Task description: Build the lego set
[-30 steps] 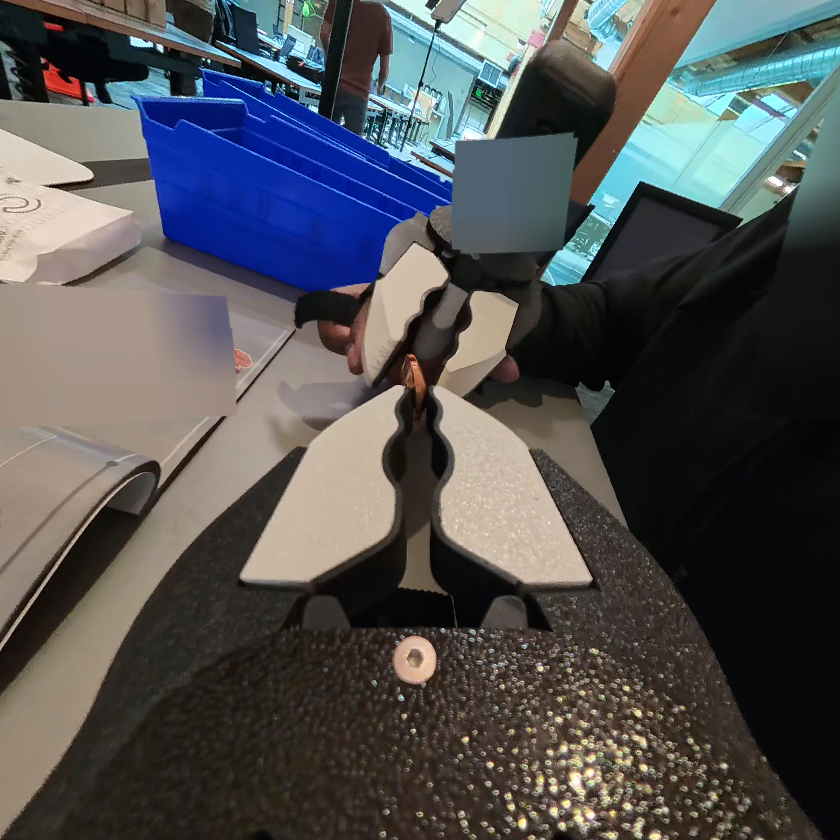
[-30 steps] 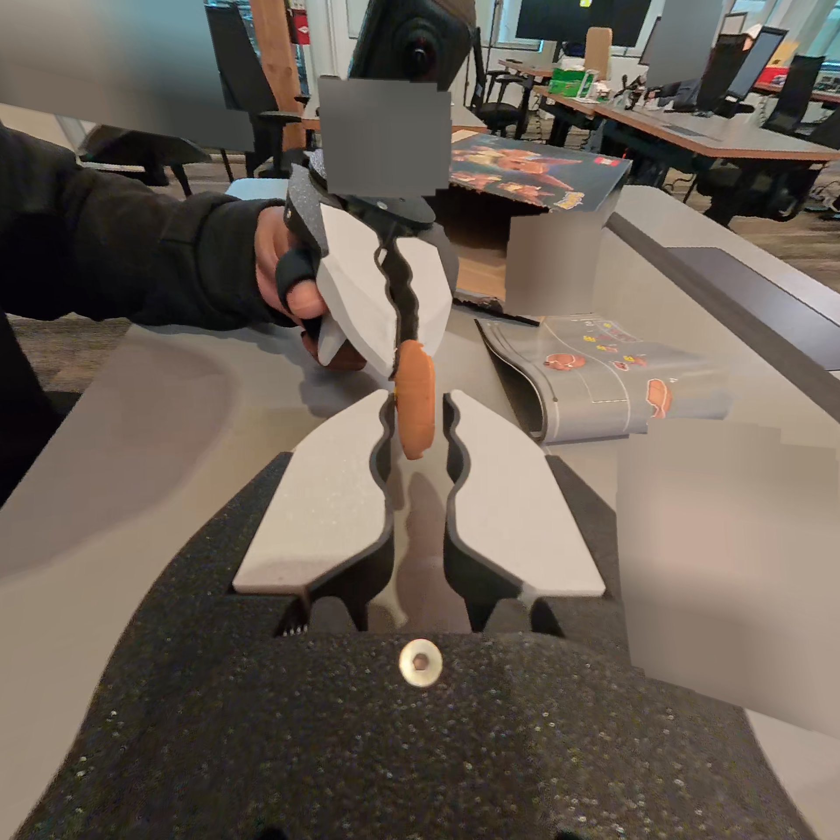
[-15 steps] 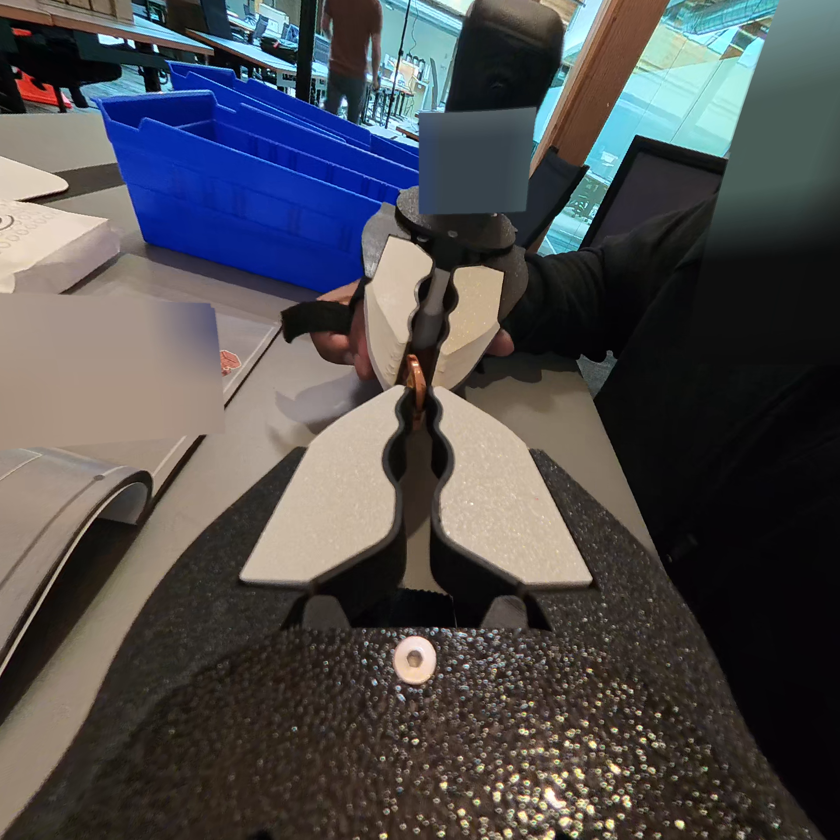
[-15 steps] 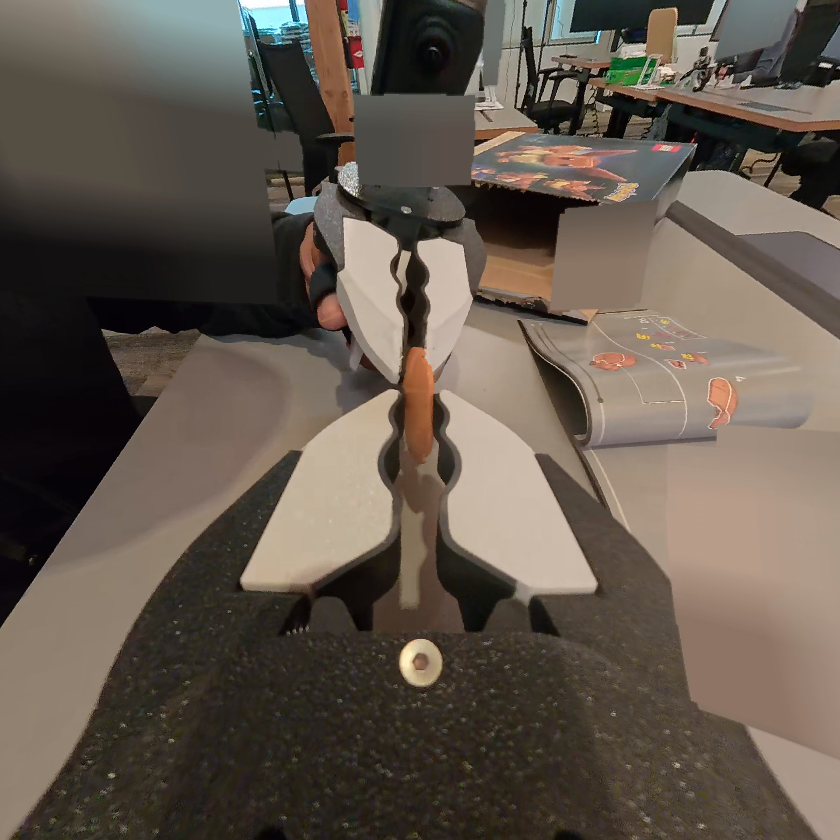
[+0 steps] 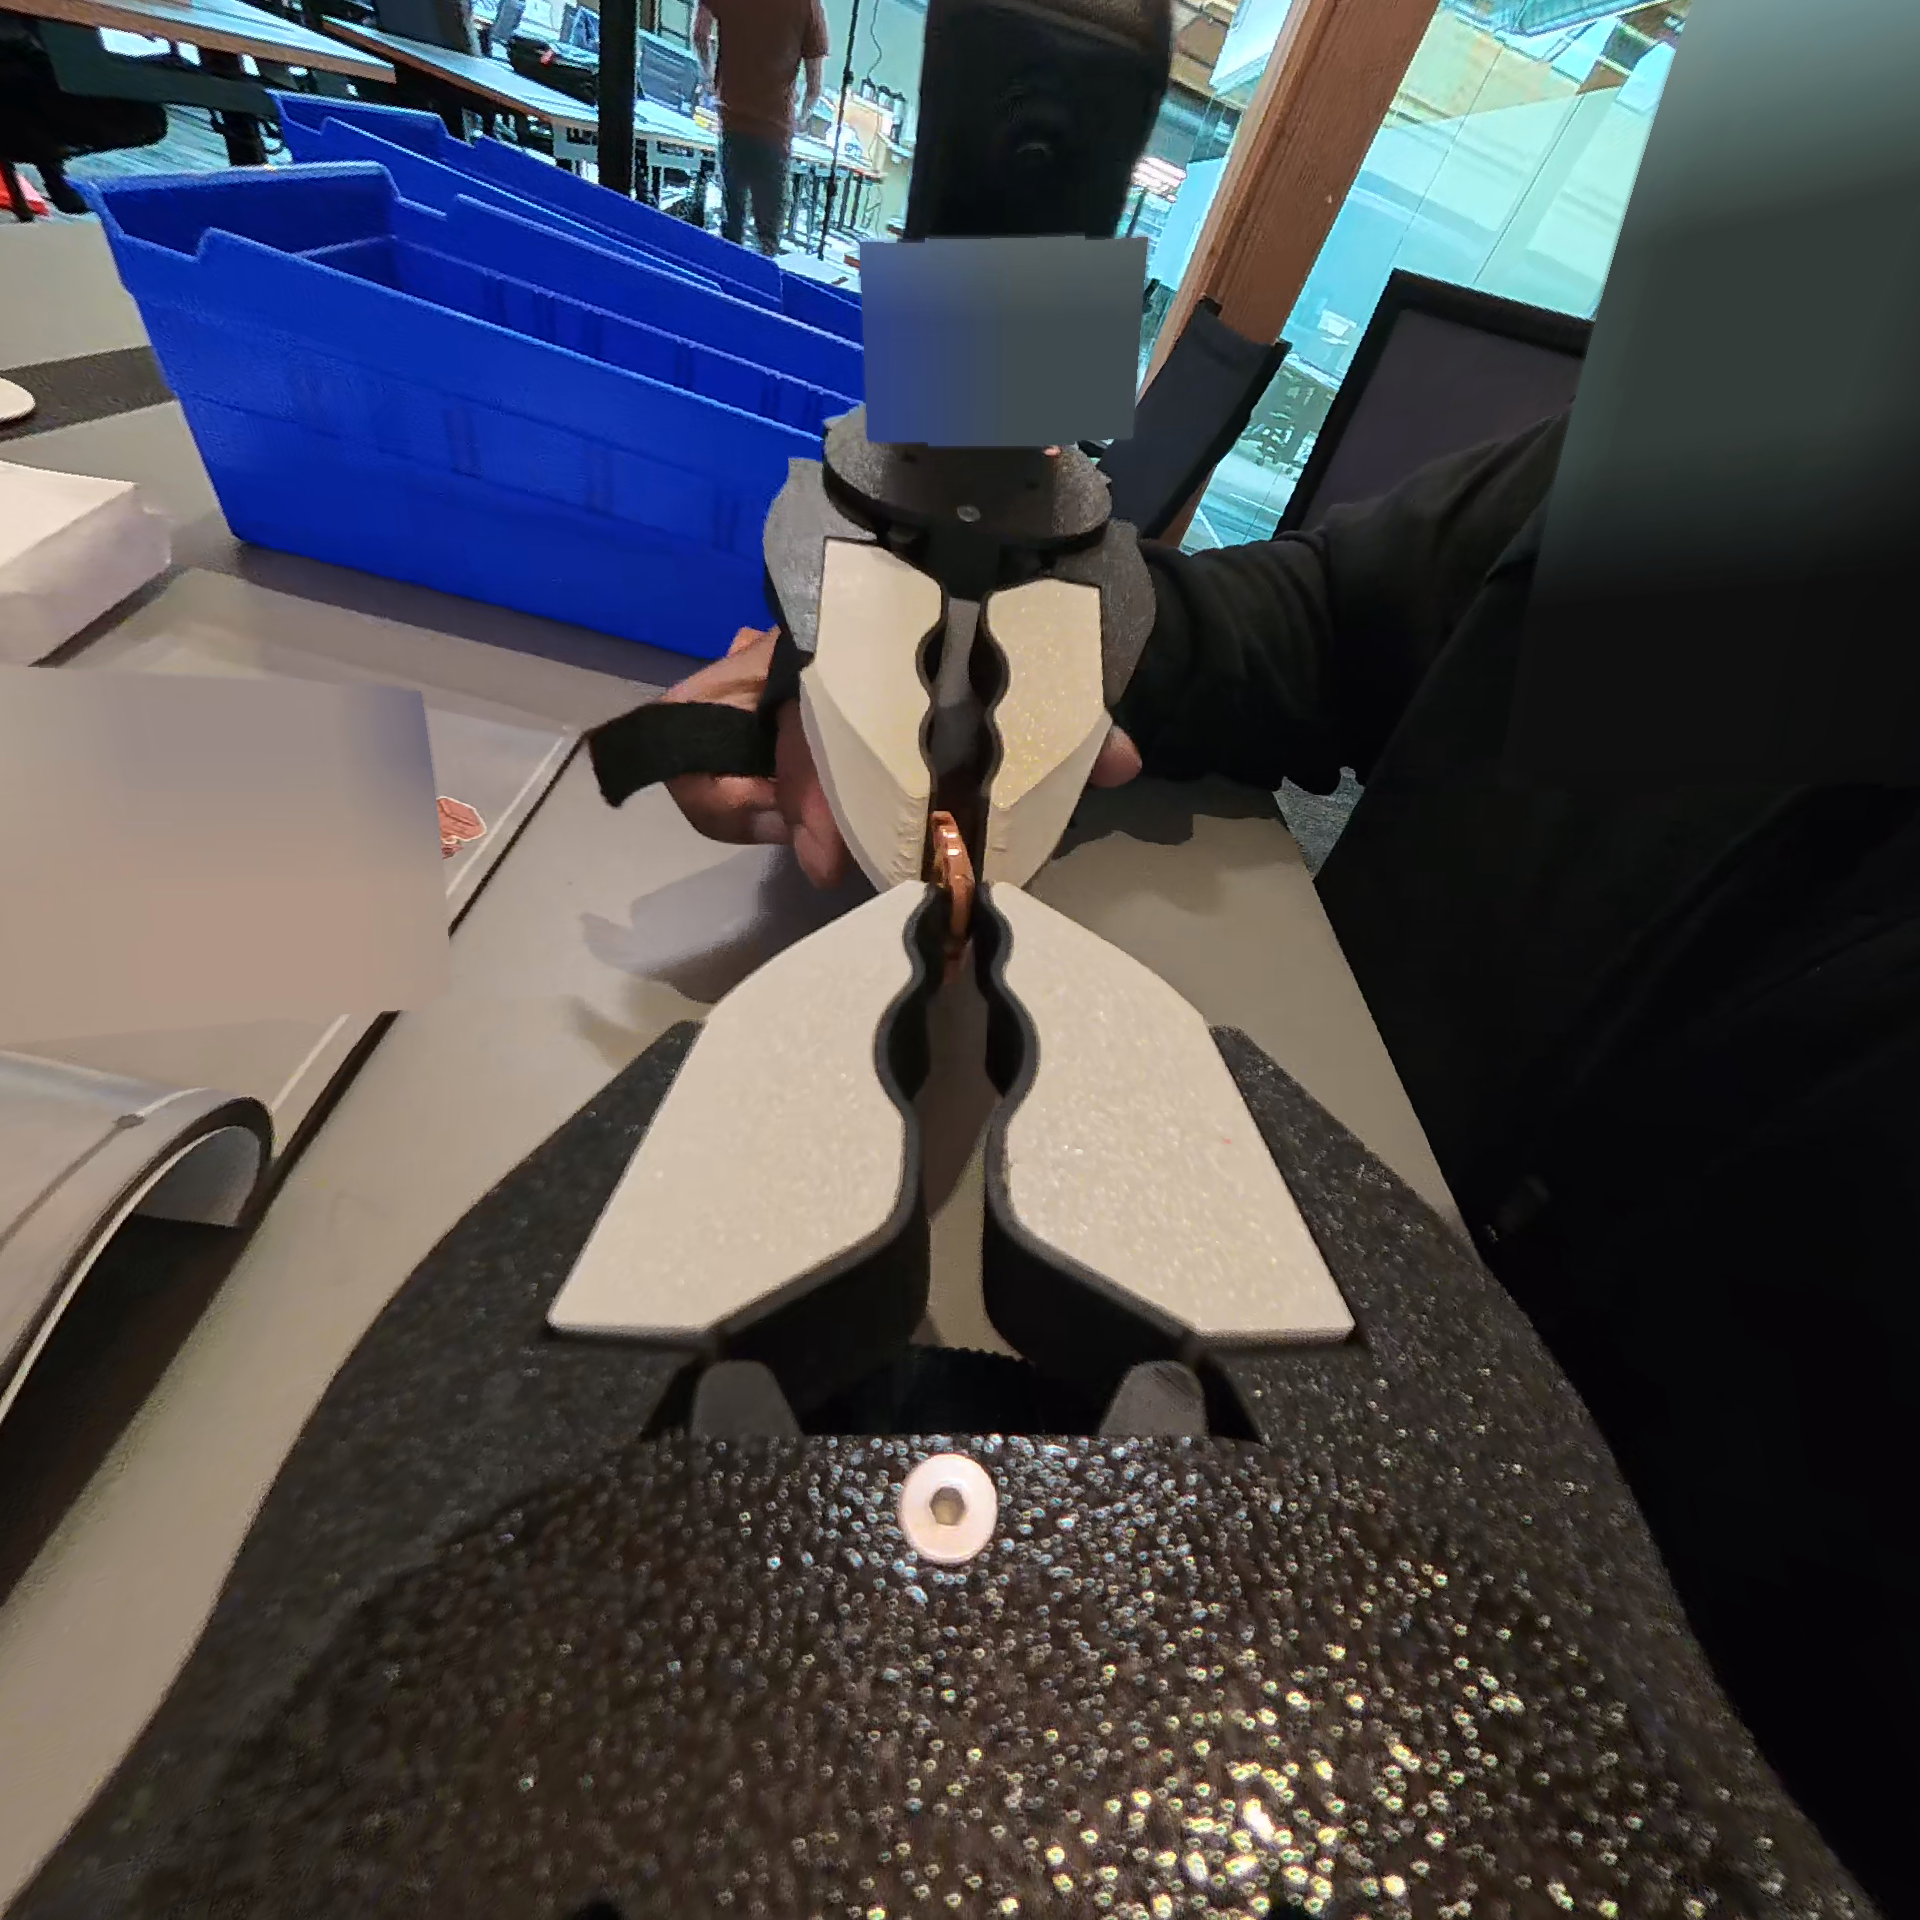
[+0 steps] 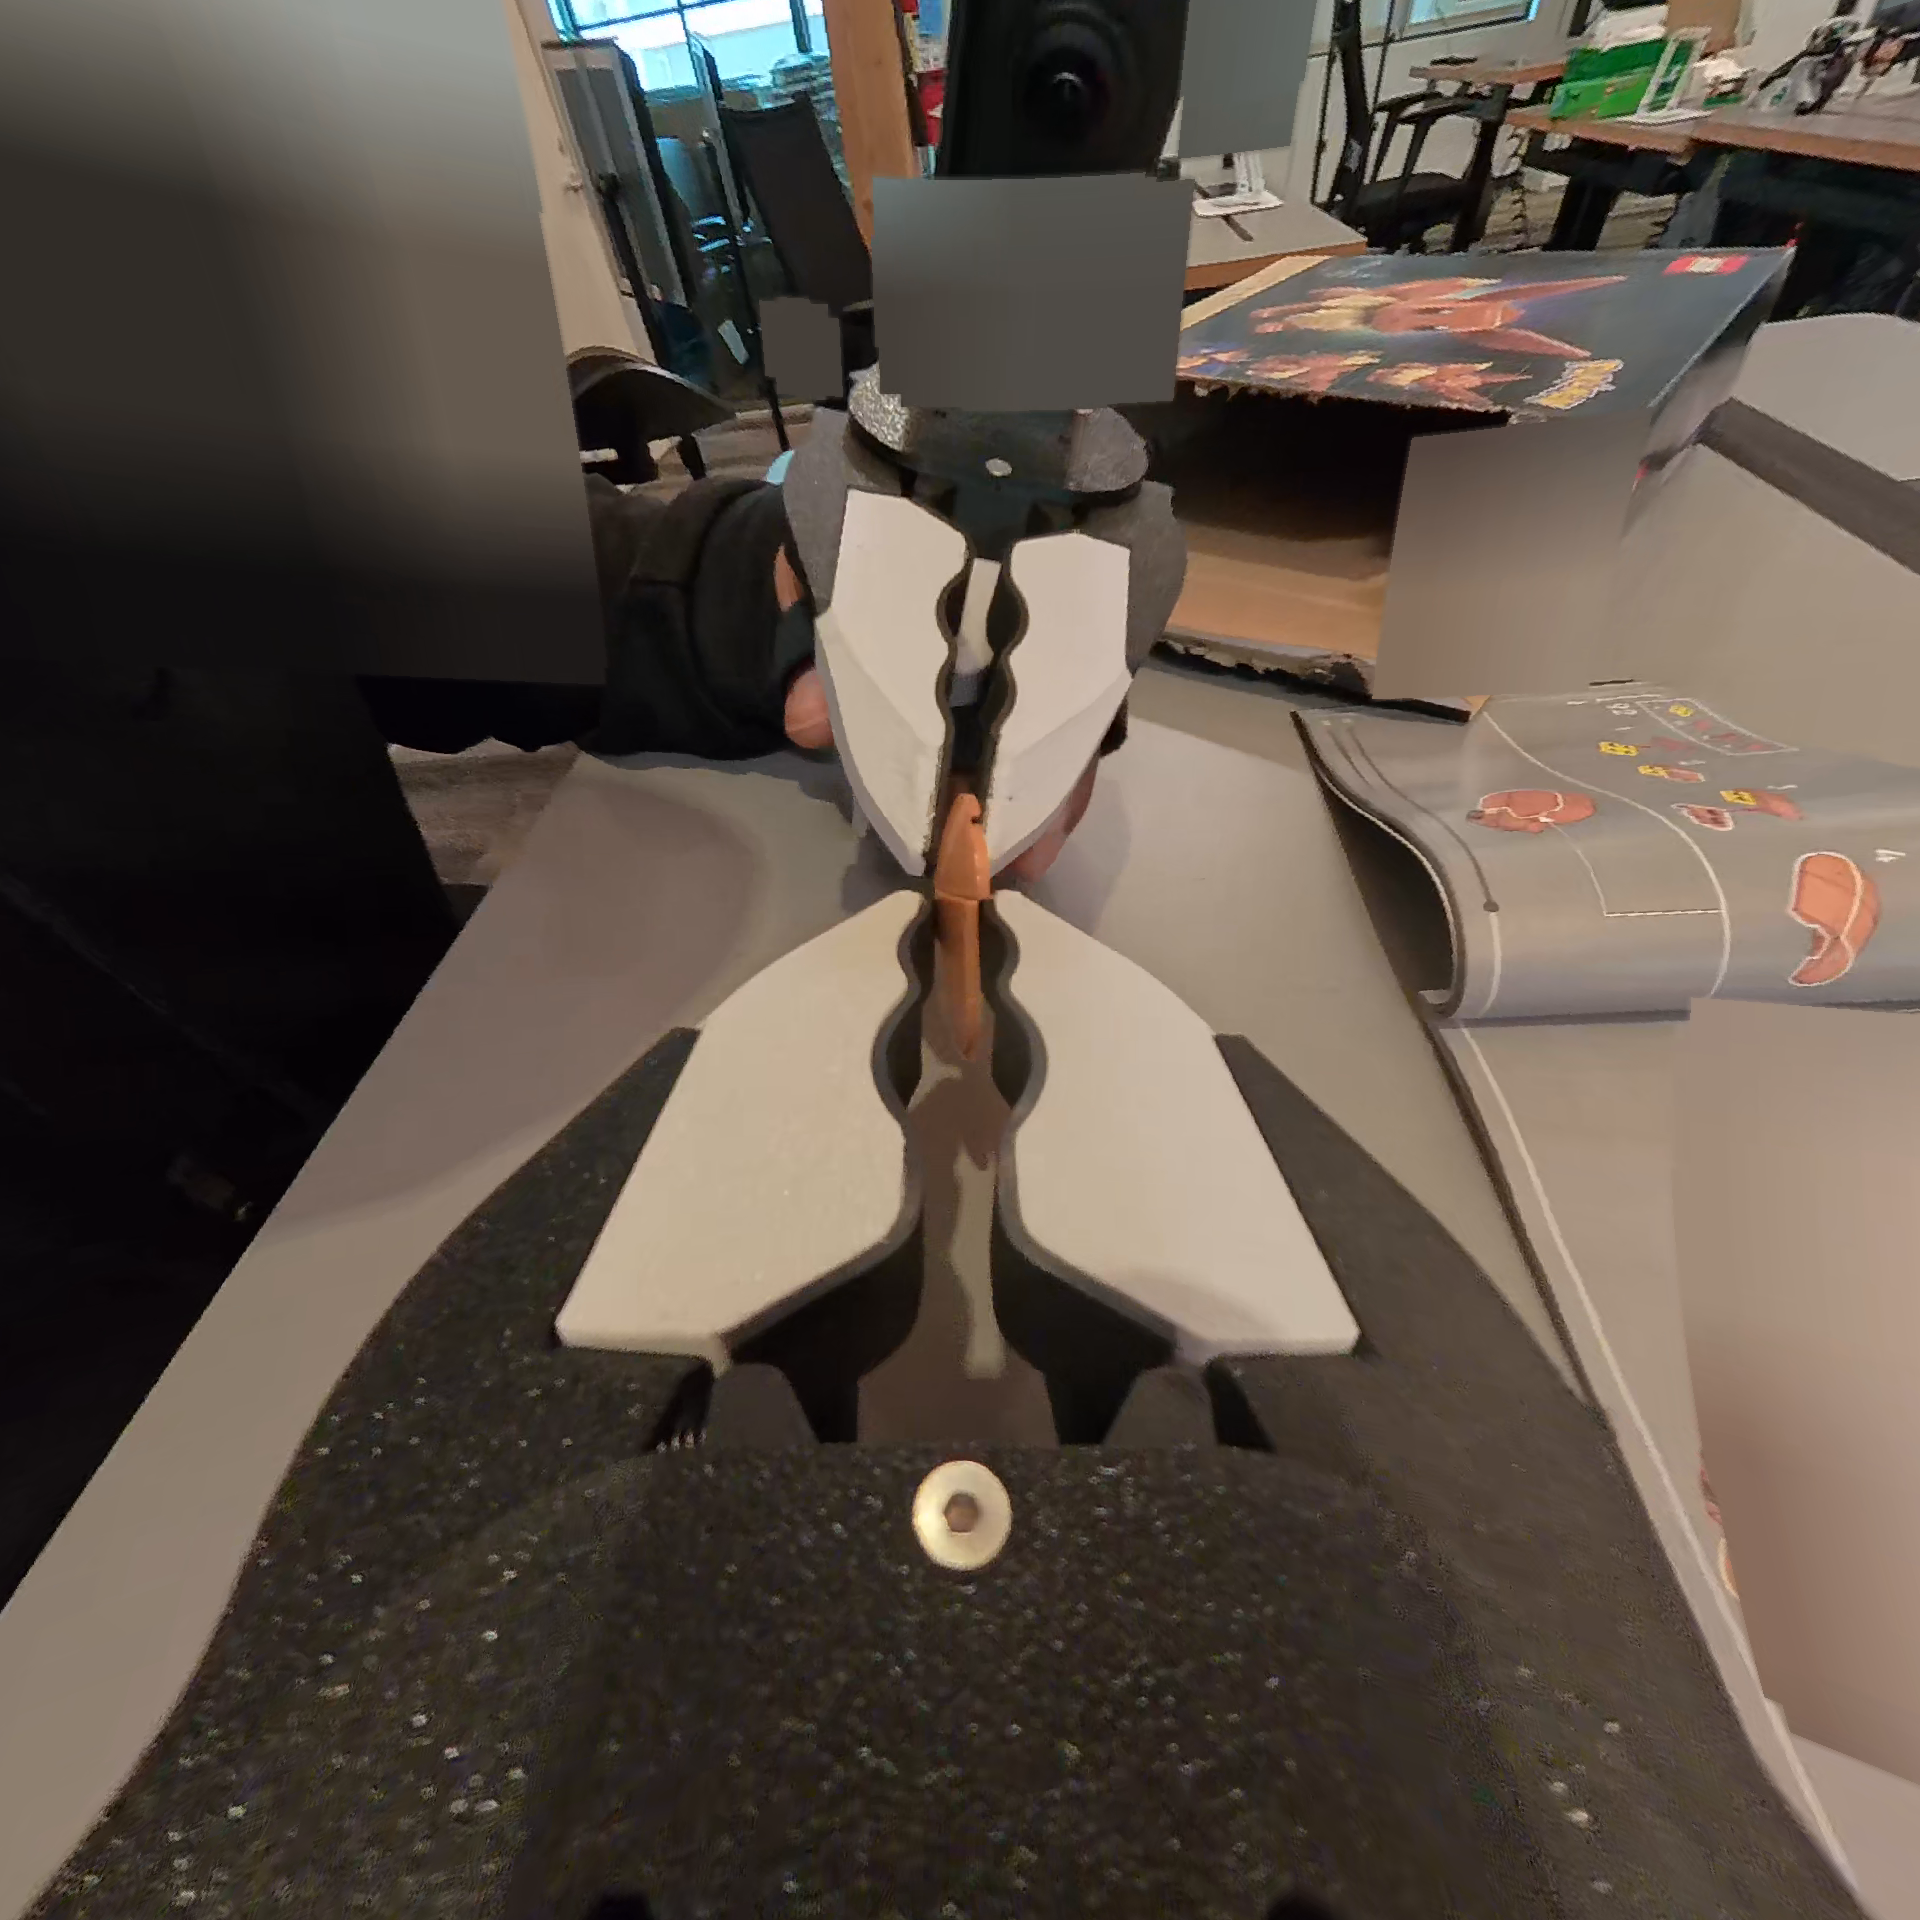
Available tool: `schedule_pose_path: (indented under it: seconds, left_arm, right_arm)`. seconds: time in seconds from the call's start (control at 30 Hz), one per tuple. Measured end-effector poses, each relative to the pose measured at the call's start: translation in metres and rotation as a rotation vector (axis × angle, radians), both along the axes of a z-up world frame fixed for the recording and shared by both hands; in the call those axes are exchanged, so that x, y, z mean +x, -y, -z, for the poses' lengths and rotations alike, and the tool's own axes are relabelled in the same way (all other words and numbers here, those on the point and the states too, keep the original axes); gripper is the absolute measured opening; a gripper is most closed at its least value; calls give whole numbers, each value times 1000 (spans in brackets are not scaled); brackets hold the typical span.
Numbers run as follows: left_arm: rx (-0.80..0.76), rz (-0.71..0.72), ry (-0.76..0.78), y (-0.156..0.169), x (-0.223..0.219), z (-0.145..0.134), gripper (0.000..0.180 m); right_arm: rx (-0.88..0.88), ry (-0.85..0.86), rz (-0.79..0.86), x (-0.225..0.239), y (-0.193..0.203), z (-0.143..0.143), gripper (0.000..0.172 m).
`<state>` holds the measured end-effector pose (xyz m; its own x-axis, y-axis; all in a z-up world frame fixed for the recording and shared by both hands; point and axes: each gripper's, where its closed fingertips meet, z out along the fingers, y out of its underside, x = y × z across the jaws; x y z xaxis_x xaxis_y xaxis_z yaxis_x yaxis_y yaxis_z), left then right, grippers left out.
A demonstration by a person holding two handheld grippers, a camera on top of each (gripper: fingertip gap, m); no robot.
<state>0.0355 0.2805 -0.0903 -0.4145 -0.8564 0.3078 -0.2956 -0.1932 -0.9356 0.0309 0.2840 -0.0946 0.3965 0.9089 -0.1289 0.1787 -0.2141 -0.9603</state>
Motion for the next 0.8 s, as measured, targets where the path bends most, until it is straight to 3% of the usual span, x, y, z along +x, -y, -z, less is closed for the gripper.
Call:
schedule_pose_path:
  seconds: [0.3, 0.8]
  left_arm:
    - [-94, 55, 53, 5, -4, -10, 5]
    - [-40, 115, 39, 16, -7, -5, 5]
  right_arm:
    - [-121, -85, -83, -3, 13, 1, 22]
    - [-158, -163, -122, -6, 17, -9, 5]
